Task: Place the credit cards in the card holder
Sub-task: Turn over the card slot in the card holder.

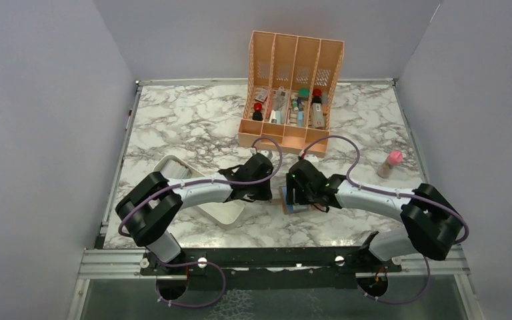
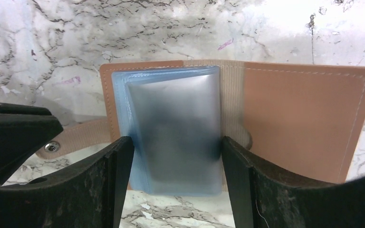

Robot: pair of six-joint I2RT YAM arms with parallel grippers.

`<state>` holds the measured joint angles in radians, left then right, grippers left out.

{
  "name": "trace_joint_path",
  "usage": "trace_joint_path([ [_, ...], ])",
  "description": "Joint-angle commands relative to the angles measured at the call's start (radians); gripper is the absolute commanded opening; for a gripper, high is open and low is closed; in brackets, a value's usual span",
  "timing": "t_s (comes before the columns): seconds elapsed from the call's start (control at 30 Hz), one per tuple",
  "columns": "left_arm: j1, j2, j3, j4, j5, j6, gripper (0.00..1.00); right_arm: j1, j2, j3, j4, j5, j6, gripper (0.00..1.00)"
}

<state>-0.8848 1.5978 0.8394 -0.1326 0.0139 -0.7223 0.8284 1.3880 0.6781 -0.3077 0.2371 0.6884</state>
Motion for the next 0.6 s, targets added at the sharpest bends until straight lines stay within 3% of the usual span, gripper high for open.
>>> trace_joint_path([
  [0.0, 0.002, -0.043, -0.028, 0.058, 0.020, -0.018, 0.15, 0.016, 0.046, 0.025, -0.013, 0.054, 0.022, 0.73],
  [0.43, 0.003, -0.059, -0.041, 0.085, 0.043, -0.018, 0.16, 0.028, 0.047, 0.017, 0.001, 0.046, 0.043, 0.65],
  [0.57, 0.005, -0.058, -0.051, 0.112, 0.075, -0.024, 0.21, 0.028, 0.033, 0.014, -0.001, 0.046, 0.047, 0.66],
])
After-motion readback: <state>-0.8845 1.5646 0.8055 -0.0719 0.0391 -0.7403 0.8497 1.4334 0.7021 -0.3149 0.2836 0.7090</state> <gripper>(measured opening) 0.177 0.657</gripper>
